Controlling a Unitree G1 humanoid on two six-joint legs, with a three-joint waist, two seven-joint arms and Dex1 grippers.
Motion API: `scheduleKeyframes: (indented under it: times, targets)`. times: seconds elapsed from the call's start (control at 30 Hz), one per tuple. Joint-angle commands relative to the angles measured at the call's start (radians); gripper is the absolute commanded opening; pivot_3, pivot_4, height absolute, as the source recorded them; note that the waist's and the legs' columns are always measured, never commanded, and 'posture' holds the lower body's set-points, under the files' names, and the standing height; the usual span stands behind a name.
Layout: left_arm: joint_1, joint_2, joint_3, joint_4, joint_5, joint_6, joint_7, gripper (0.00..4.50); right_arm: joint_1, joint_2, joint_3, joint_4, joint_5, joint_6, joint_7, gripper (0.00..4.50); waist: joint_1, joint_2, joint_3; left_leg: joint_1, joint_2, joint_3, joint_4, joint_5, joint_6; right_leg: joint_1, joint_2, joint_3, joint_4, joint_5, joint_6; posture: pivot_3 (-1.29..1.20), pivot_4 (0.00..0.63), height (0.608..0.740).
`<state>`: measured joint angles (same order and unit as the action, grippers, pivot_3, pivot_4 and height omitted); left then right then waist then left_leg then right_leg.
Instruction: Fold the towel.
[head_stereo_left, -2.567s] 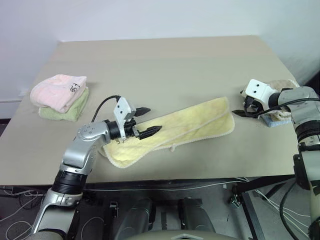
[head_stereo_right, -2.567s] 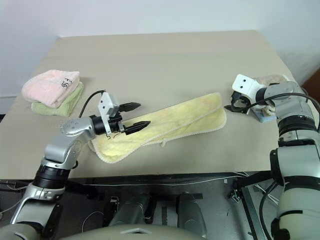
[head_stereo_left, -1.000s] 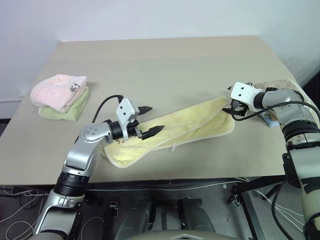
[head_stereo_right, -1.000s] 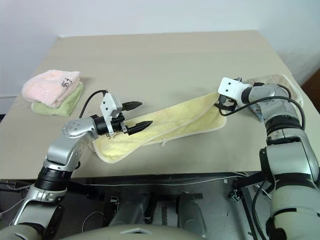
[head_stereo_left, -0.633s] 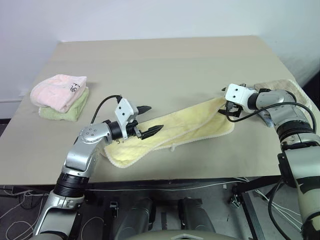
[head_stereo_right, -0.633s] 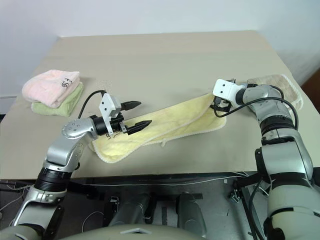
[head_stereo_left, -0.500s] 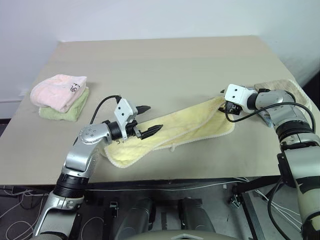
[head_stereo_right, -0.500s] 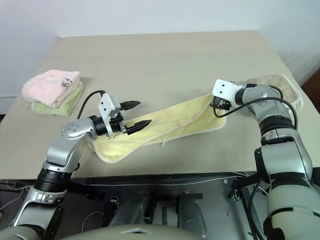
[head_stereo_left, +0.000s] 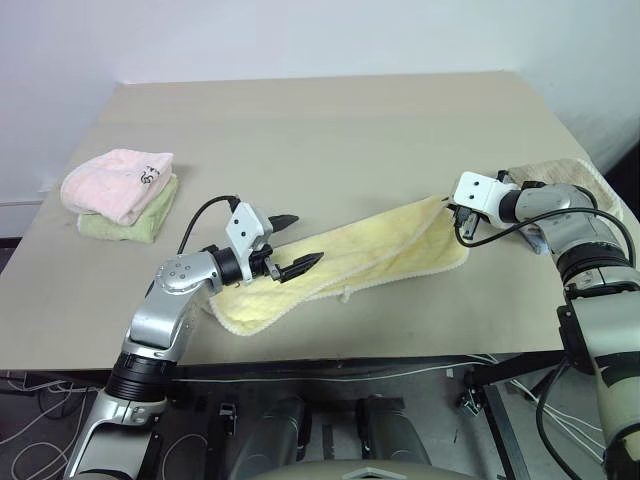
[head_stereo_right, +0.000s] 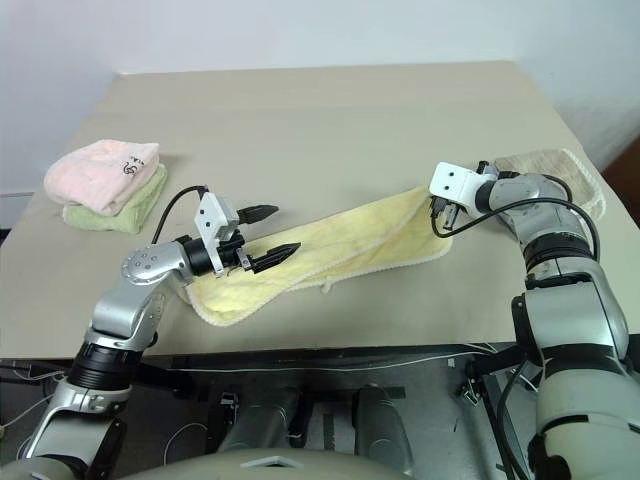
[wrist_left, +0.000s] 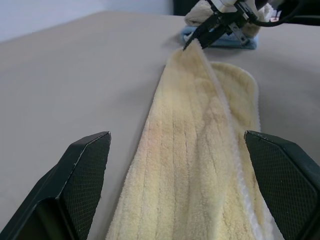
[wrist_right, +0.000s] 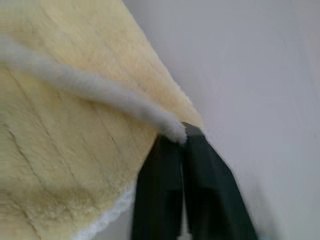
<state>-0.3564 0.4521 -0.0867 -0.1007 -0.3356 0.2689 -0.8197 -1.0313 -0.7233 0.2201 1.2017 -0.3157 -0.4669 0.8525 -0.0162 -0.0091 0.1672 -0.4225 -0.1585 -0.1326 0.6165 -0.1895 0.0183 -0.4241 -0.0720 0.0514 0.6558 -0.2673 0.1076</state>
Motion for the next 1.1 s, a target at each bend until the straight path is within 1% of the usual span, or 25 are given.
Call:
scheduleKeyframes:
  times: [0.03, 0.07, 0.17, 0.23, 0.33, 0.4, 0.53, 0.67, 0.77, 0.93, 1.1]
  targets:
    - [-0.001, 0.004, 0.026, -0.018, 0.004, -0.031, 0.005, 4.5, -0.032, -0.021, -0.035, -0.034, 0.042, -0.014, 0.041, 0.01, 0.0, 0.0, 0.0, 0.0, 0.0, 0.0, 0.0, 0.0, 0.0, 0.0, 0.0, 0.0, 0.0, 0.0, 0.0, 0.0, 0.15, 0.74]
    - [0.0, 0.005, 0.025, -0.018, 0.006, -0.034, 0.004, 4.5, -0.032, -0.023, -0.037, -0.037, 0.049, -0.011, 0.054, 0.01, 0.0, 0.0, 0.0, 0.0, 0.0, 0.0, 0.0, 0.0, 0.0, 0.0, 0.0, 0.0, 0.0, 0.0, 0.0, 0.0, 0.15, 0.74]
    - [0.004, 0.01, 0.032, -0.016, 0.005, -0.039, 0.006, 4.5, -0.026, -0.035, -0.064, -0.076, 0.116, 0.07, 0.217, 0.01, 0.0, 0.0, 0.0, 0.0, 0.0, 0.0, 0.0, 0.0, 0.0, 0.0, 0.0, 0.0, 0.0, 0.0, 0.0, 0.0, 0.15, 0.74]
    - [0.007, 0.016, 0.039, -0.014, 0.007, -0.04, 0.008, 4.5, -0.018, -0.035, -0.082, -0.134, 0.161, 0.151, 0.308, 0.01, -0.001, 0.0, 0.0, 0.0, 0.0, 0.0, 0.0, -0.001, 0.001, 0.0, 0.0, 0.0, 0.0, 0.0, 0.0, 0.0, 0.15, 0.74]
    - [0.032, 0.041, 0.037, -0.025, 0.044, -0.063, 0.018, 4.5, -0.021, -0.008, -0.146, -0.273, 0.273, 0.31, 0.379, 0.01, -0.004, 0.0, 0.0, 0.0, 0.0, 0.0, 0.0, -0.002, 0.004, 0.0, 0.0, 0.0, 0.0, 0.0, 0.0, 0.0, 0.15, 0.74]
    - [0.07, 0.05, 0.039, -0.056, 0.049, -0.067, 0.023, 4.5, -0.05, 0.023, -0.21, -0.354, 0.354, 0.398, 0.354, 0.01, -0.006, 0.001, 0.0, 0.0, 0.0, 0.0, -0.001, -0.002, 0.004, 0.0, 0.0, 0.0, 0.0, 0.0, 0.0, 0.0, 0.15, 0.74]
    - [0.136, 0.032, 0.07, -0.145, -0.015, -0.023, 0.043, 4.5, -0.115, 0.07, -0.289, -0.429, 0.422, 0.525, 0.223, 0.01, 0.002, 0.001, 0.0, 0.0, 0.0, 0.0, -0.001, -0.003, 0.004, -0.001, 0.0, 0.001, 0.001, 0.0, 0.0, 0.0, 0.15, 0.74]
    - [0.161, 0.019, 0.077, -0.217, -0.059, 0.007, 0.054, 4.5, -0.193, 0.115, -0.329, -0.452, 0.444, 0.609, 0.074, 0.01, 0.009, 0.001, 0.0, 0.0, 0.0, -0.001, -0.001, -0.004, 0.002, 0.0, -0.001, 0.0, 0.0, 0.0, 0.0, 0.0, 0.15, 0.74]
    - [0.177, 0.024, 0.064, -0.26, -0.074, 0.019, 0.043, 4.5, -0.23, 0.146, -0.337, -0.474, 0.449, 0.624, 0.006, 0.01, 0.007, 0.001, 0.0, 0.0, 0.0, -0.001, 0.0, -0.004, 0.002, 0.0, -0.001, 0.0, 0.0, 0.0, 0.0, 0.0, 0.15, 0.74]
    - [0.196, 0.067, 0.031, -0.258, -0.007, 0.037, 0.049, 4.5, -0.251, 0.173, -0.323, -0.509, 0.458, 0.629, -0.019, 0.01, 0.002, 0.001, 0.0, 0.0, 0.0, 0.0, -0.001, -0.003, 0.002, -0.001, 0.0, 0.001, 0.0, 0.0, 0.0, 0.0, 0.15, 0.74]
    - [0.224, 0.098, -0.007, -0.181, 0.125, -0.014, 0.097, 4.5, -0.264, 0.185, -0.321, -0.496, 0.462, 0.624, -0.034, 0.01, 0.002, 0.002, 0.0, 0.0, 0.0, 0.0, -0.001, -0.004, 0.002, -0.001, 0.0, 0.001, 0.0, 0.0, 0.0, 0.0, 0.15, 0.74]
